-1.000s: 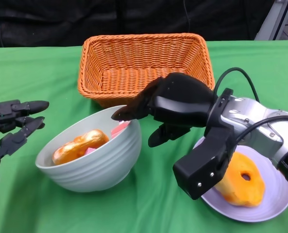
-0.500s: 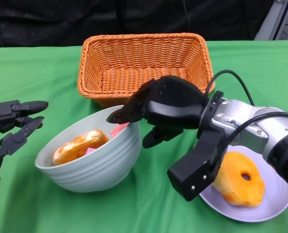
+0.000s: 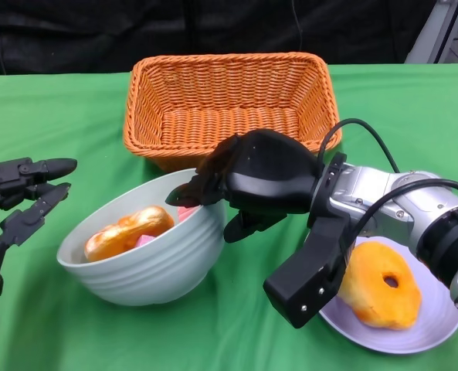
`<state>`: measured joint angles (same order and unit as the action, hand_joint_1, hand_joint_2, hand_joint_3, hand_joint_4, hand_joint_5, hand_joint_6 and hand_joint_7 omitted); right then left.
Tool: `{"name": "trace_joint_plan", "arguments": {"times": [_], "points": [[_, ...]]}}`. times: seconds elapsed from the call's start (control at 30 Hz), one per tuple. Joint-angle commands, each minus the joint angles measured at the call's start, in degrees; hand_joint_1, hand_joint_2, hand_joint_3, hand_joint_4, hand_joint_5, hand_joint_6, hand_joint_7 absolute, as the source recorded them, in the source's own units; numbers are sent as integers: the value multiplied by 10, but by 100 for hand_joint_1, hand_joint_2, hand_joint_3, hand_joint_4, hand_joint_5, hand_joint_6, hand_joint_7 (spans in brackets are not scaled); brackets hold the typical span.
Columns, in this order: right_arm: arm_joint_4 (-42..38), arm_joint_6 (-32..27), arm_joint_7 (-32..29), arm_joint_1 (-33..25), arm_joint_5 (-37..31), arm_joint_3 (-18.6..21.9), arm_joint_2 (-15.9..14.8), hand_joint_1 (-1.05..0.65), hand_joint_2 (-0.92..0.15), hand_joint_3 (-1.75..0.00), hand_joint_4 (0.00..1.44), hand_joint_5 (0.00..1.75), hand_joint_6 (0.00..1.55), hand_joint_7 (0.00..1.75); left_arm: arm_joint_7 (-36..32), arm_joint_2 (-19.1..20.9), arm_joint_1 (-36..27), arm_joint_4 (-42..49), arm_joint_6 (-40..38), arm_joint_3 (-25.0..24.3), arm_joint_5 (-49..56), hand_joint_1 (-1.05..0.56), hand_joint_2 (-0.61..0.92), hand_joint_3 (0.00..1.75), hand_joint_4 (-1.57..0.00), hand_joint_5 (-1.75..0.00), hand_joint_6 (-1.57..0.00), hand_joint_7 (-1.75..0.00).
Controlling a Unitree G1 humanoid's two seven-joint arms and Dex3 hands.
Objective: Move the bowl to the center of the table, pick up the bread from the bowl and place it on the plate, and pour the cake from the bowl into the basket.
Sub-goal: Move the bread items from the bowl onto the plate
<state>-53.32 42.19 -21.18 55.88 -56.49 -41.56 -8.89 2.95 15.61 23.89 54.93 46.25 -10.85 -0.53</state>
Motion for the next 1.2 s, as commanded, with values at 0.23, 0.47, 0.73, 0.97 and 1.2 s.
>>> {"name": "trace_joint_plan", "arguments": {"times": [0.23,0.47,0.73,0.97,1.2], "points": [[-44,10,-54,14,-11,-33,14,-54,-81,0,104,11,89,6,5,-7,-1,-18,-26,-13,-23,-28,92,17,-81,-96,-112,-3],[-66,37,-86,15,-3,-40,22,-44,-78,0,81,103,111,3,14,-9,-3,-24,-31,-13,-34,-26,92,17,-83,-99,-112,-3],[-78,45,-93,14,-5,-48,21,-42,-82,0,84,91,113,2,18,-10,-4,-26,-35,-14,-39,-26,92,17,-83,-100,-112,-3],[-73,36,-106,11,-13,-56,19,-45,-81,0,80,103,114,1,24,-11,-7,-34,-44,-13,-46,-24,92,18,-83,-101,-111,-2],[-56,5,-191,2,-65,-88,13,-40,-79,0,88,91,115,1,25,-12,-6,-36,-48,-13,-47,-23,92,18,-82,-102,-111,-2]]}}
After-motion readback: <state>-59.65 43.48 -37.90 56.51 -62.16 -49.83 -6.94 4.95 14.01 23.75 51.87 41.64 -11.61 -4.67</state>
